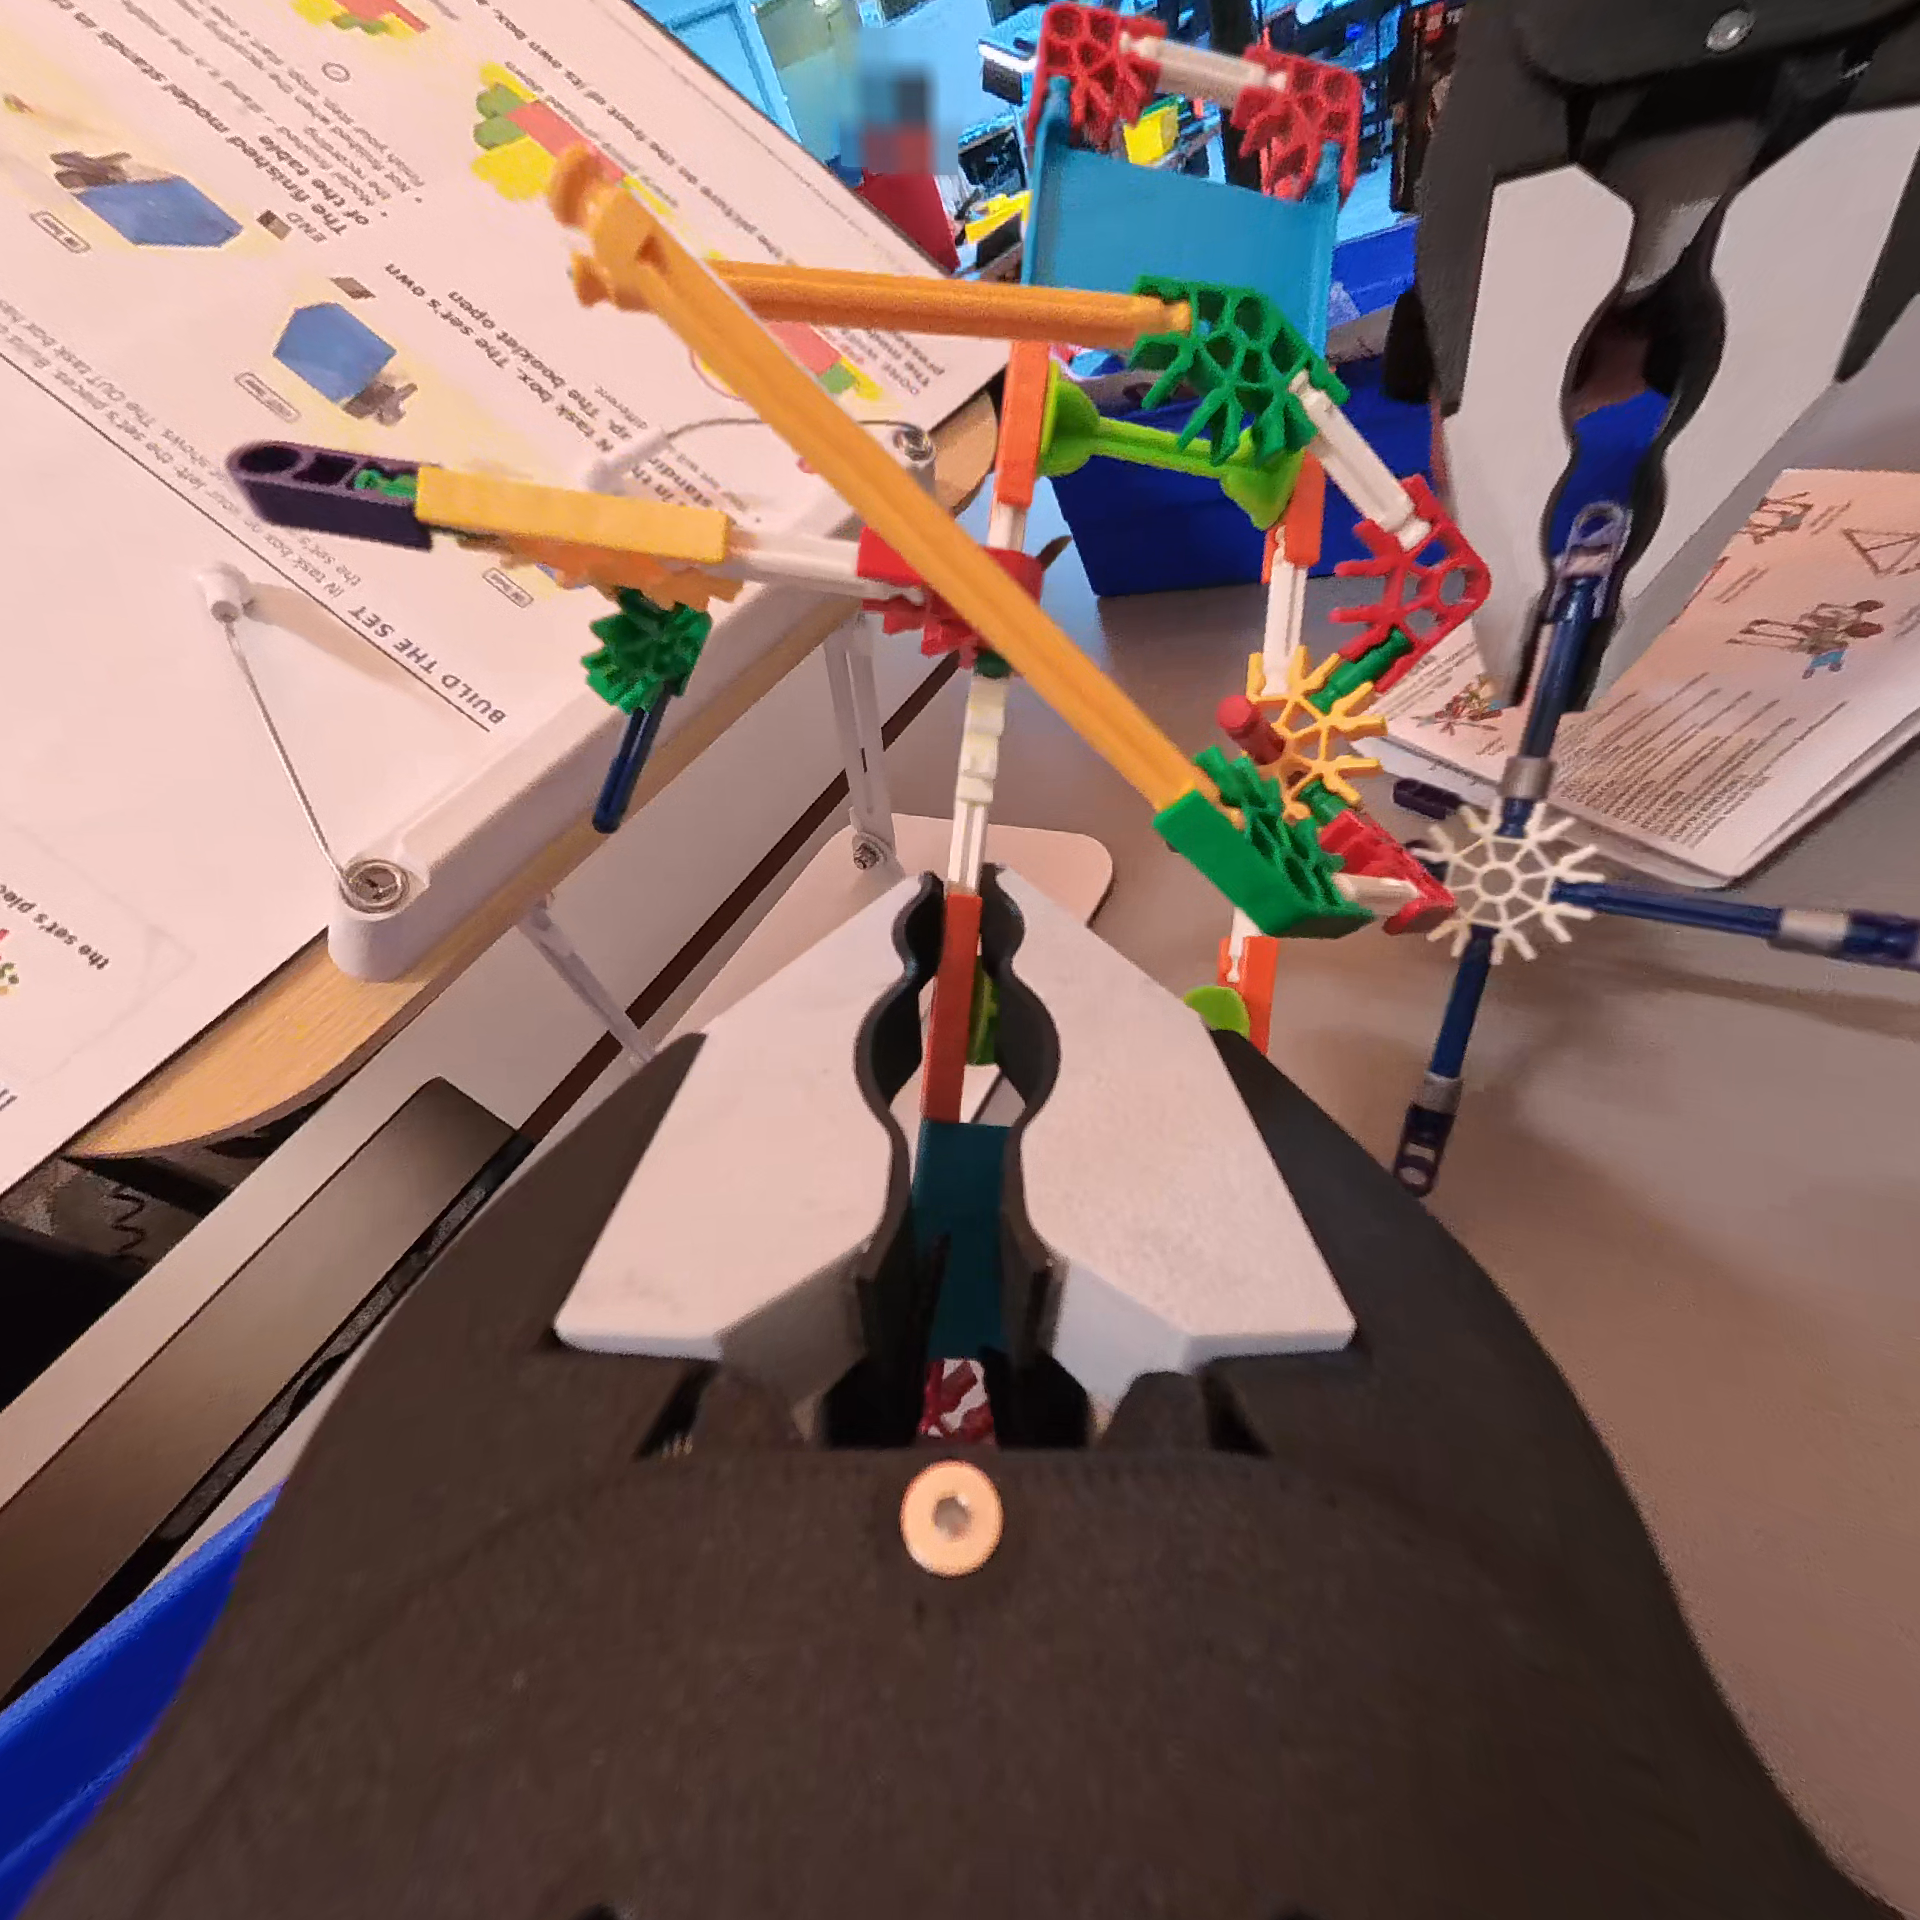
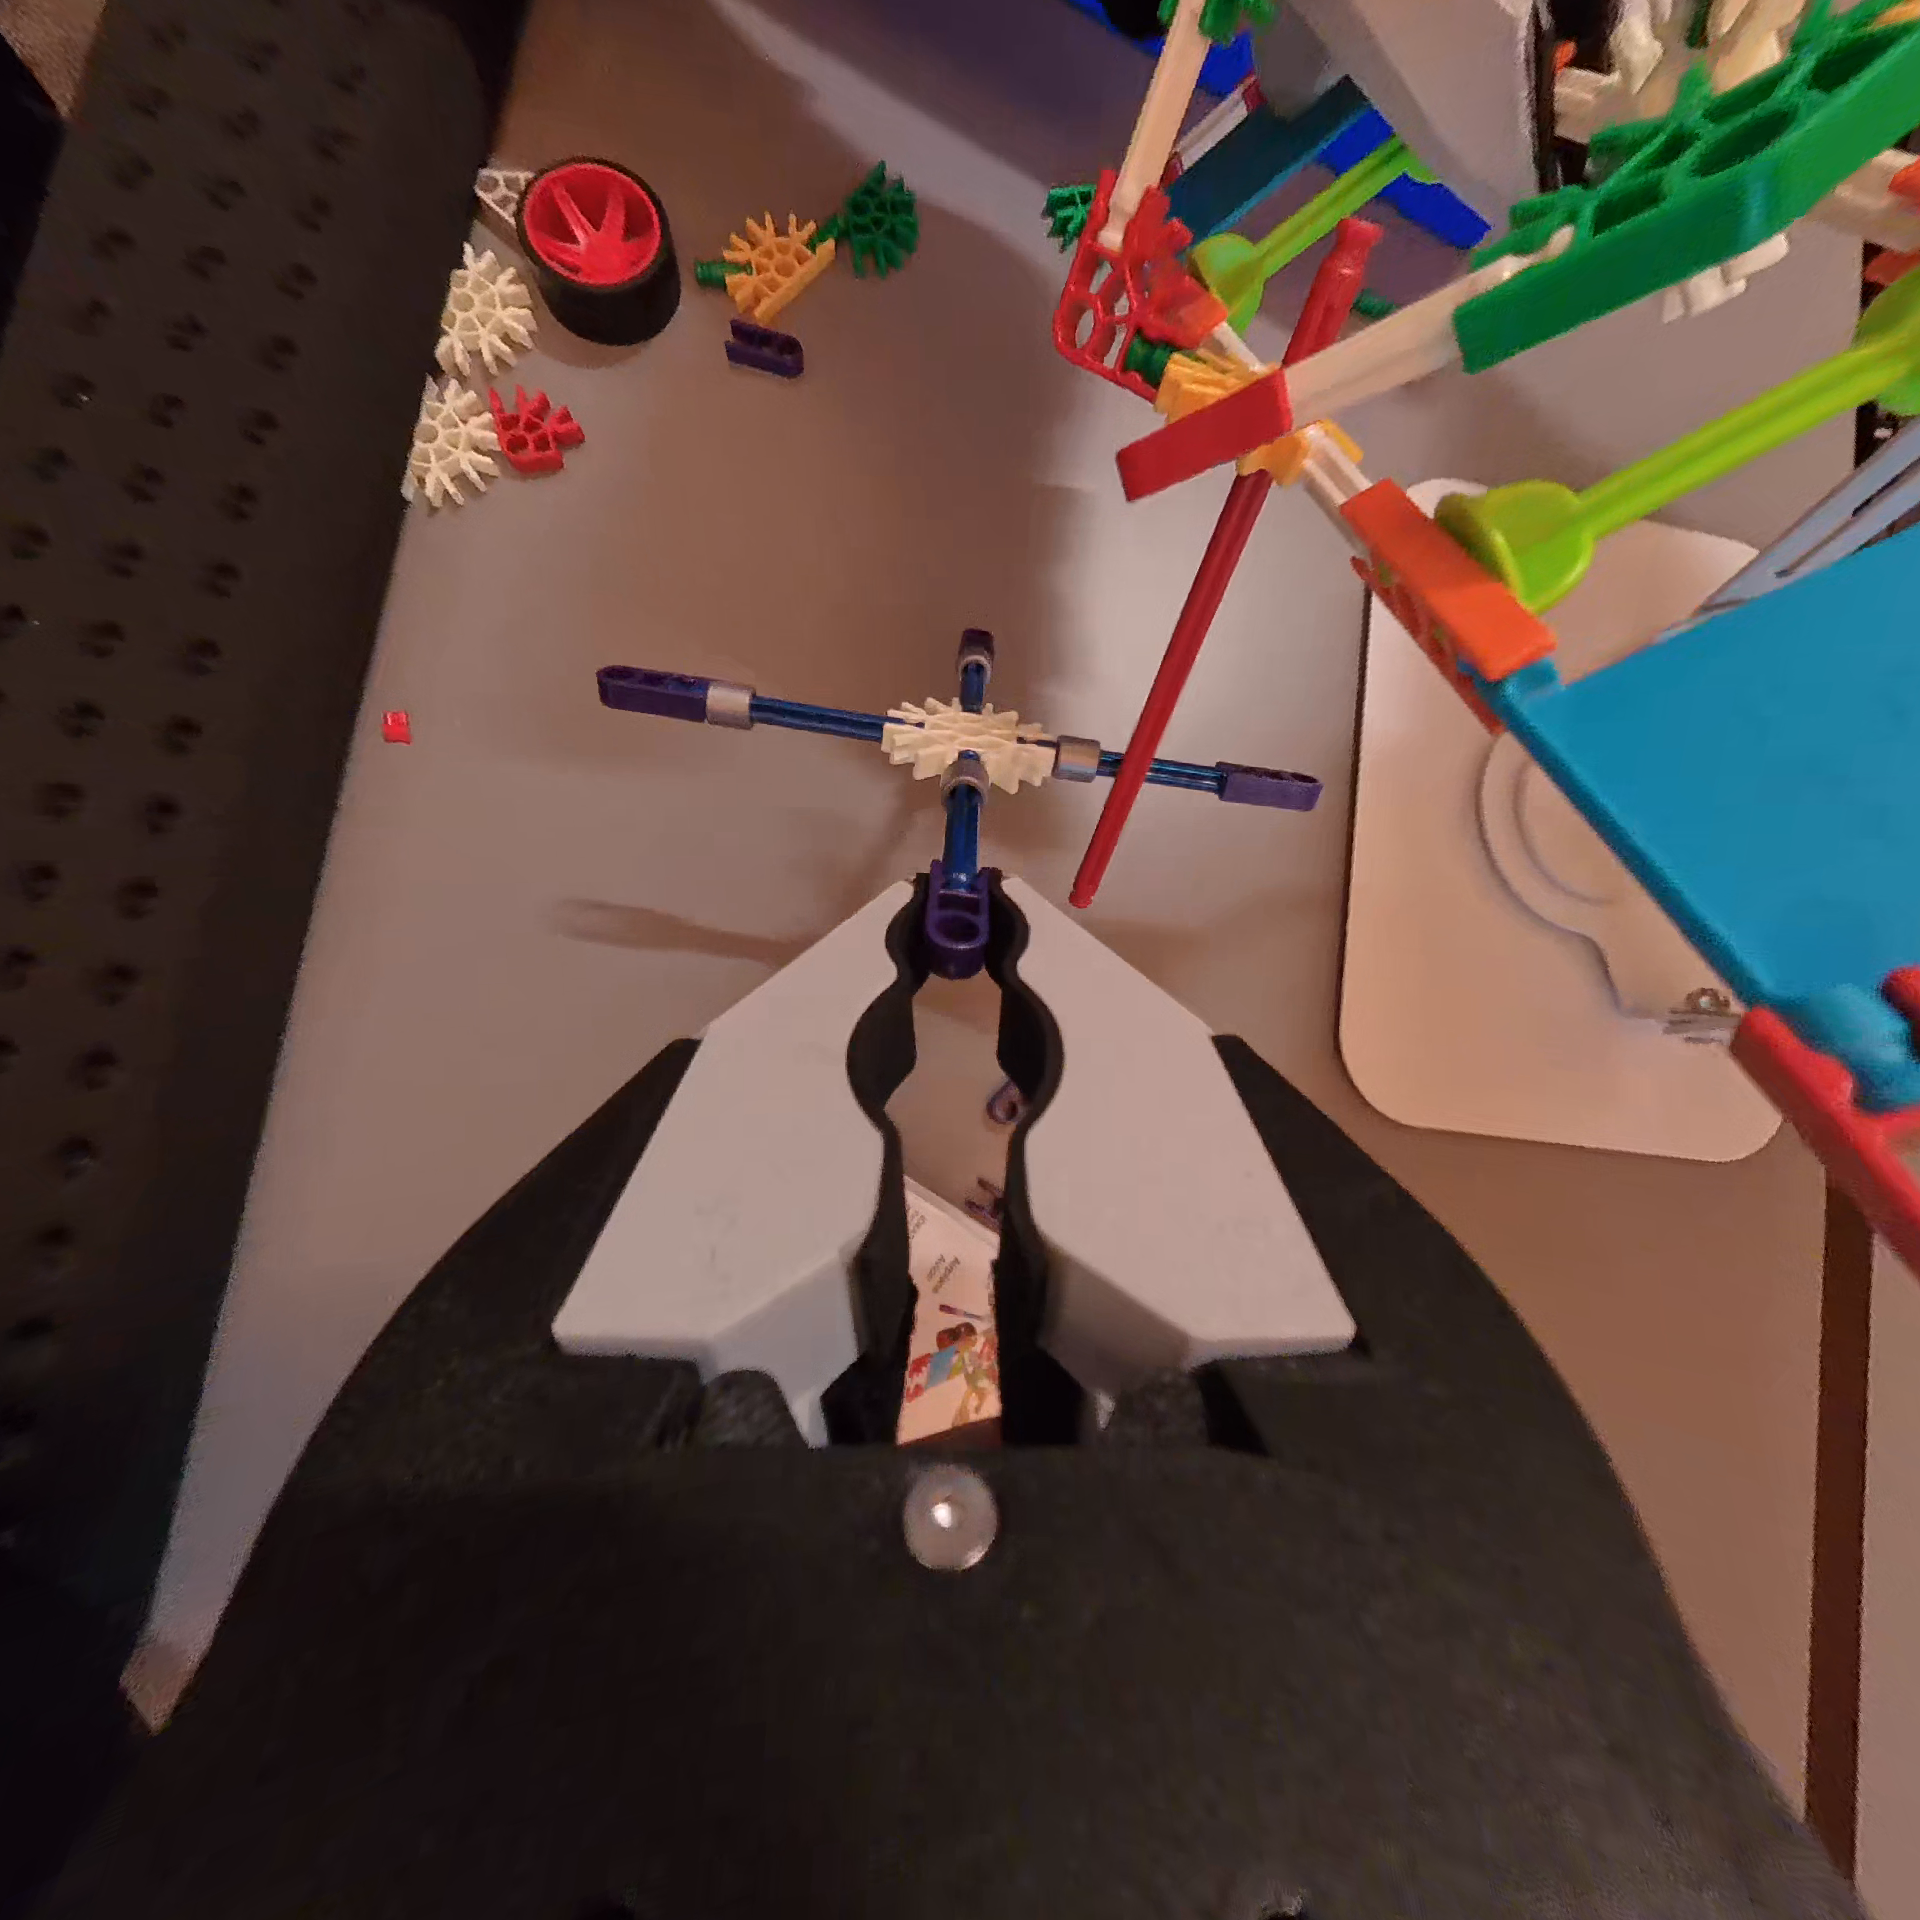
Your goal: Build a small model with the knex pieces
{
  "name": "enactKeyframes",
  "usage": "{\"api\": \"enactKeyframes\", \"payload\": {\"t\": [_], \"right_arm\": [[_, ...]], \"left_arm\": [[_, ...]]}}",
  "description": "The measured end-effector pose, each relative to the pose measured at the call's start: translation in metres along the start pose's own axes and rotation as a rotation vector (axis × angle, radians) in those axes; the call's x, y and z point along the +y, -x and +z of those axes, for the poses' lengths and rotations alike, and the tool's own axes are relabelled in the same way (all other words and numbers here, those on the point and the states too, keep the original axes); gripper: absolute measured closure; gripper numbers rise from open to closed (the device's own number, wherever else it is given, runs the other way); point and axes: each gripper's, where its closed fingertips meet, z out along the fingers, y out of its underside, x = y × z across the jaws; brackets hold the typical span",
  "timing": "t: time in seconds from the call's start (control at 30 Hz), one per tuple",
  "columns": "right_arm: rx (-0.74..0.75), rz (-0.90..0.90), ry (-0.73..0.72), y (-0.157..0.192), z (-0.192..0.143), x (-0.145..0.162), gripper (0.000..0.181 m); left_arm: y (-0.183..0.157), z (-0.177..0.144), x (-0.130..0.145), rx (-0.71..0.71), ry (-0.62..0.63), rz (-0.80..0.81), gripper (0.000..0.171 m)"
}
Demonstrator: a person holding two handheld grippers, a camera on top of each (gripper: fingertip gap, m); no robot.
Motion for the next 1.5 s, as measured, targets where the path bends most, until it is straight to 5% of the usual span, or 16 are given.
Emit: {"api": "enactKeyframes", "payload": {"t": [0.47,0.57,0.63,0.8,0.93,1.07,1.17,1.5], "right_arm": [[-0.103,0.176,0.114,0.000,0.019,0.050,0.175],[-0.143,0.217,0.156,0.006,0.024,0.057,0.140],[-0.140,0.225,0.141,0.006,0.022,0.055,0.132],[-0.045,0.261,0.069,-0.016,0.010,0.053,0.150],[0.017,0.263,0.263,-0.028,0.035,0.088,0.157],[0.016,0.237,0.312,-0.032,0.061,0.089,0.162],[0.007,0.252,0.284,-0.033,0.066,0.084,0.178],[0.010,0.242,0.151,-0.036,0.055,0.063,0.178]], "left_arm": [[0.018,-0.008,0.002,-0.013,-0.011,-0.140,0.168],[0.017,-0.006,0.005,-0.015,0.006,-0.135,0.167],[0.017,-0.005,0.006,-0.017,0.014,-0.136,0.167],[0.016,-0.004,0.007,-0.019,0.023,-0.125,0.167],[0.015,-0.002,0.009,-0.028,0.037,-0.118,0.167],[0.015,-0.001,0.010,-0.049,0.045,-0.097,0.167],[0.016,-0.002,0.009,-0.063,0.039,-0.089,0.167],[0.019,-0.002,0.006,-0.115,0.029,-0.062,0.167]]}}
